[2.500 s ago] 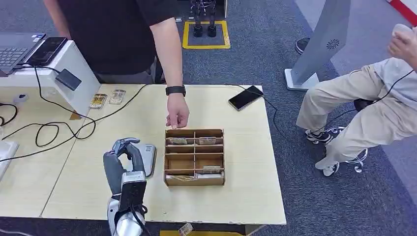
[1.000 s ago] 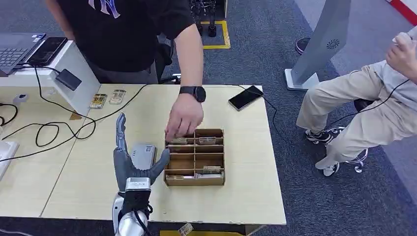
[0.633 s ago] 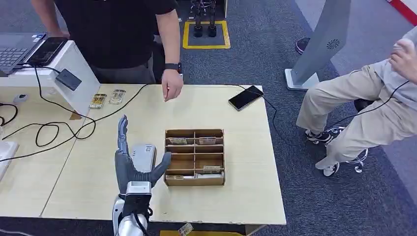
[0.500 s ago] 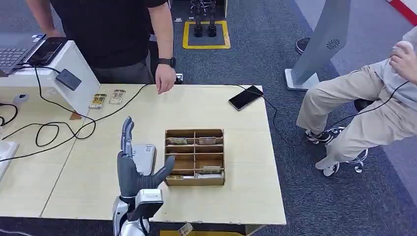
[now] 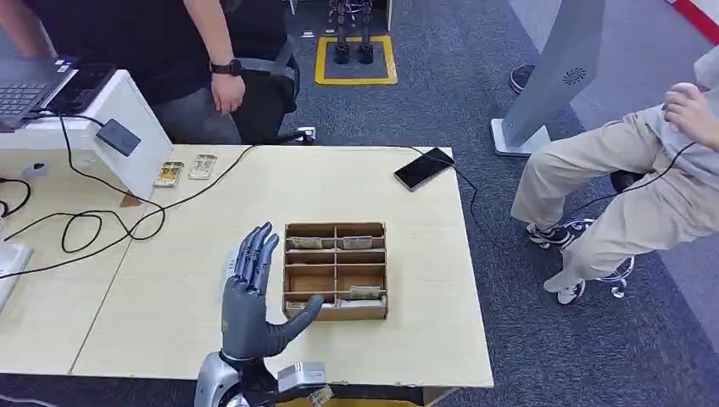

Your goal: Pass the card to the sensor for recognition and then transmit it.

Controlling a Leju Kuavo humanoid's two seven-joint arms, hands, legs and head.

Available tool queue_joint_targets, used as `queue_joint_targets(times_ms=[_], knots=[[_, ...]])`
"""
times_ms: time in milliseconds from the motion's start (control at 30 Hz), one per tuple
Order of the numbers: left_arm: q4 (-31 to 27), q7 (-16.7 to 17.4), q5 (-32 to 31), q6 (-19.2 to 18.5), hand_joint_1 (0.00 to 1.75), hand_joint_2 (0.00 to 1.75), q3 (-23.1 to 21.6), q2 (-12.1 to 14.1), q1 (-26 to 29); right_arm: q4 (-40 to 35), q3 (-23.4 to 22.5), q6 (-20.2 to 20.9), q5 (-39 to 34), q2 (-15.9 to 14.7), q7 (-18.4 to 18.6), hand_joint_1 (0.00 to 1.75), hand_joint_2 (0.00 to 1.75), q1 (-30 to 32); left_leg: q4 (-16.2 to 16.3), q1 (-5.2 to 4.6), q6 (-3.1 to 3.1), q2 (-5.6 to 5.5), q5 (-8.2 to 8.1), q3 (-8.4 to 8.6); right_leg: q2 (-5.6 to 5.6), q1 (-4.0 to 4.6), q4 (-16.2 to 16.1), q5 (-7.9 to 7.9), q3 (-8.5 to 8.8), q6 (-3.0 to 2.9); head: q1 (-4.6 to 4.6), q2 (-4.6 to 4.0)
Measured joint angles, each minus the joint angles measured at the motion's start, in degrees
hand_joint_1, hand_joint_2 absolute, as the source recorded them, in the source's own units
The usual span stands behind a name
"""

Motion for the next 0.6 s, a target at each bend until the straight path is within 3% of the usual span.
queue_joint_targets(times_ms=[200,367,600], knots=[[1.8,3.4,-16.8,0.6,0.0,1.75,-0.3,1.3,0.1,0.4,0.0,0.0,0.4,-0.3,0.2,0.0,1.75,0.0,0.0,0.0,0.0,0.0,0.0,-0.01,0.0,0.0,0.0,0.0,0.0,0.0,-0.02,0.0],[3.7,5.7,-23.0,0.7,0.0,1.75,-0.3,1.9,0.1,0.6,0.0,0.0,0.6,-0.4,0.2,0.0,1.75,0.0,0.0,0.0,0.0,0.0,0.0,0.0,0.0,0.0,0.0,0.0,0.0,0.0,-0.02,0.0],[9.6,13.9,-30.7,0.7,0.0,1.75,-1.3,2.8,-1.7,1.0,0.0,0.0,0.7,-0.5,0.5,0.0,1.75,0.0,0.0,0.0,0.0,0.01,0.0,0.01,0.0,0.0,0.0,0.0,0.0,0.0,-0.02,0.0]])
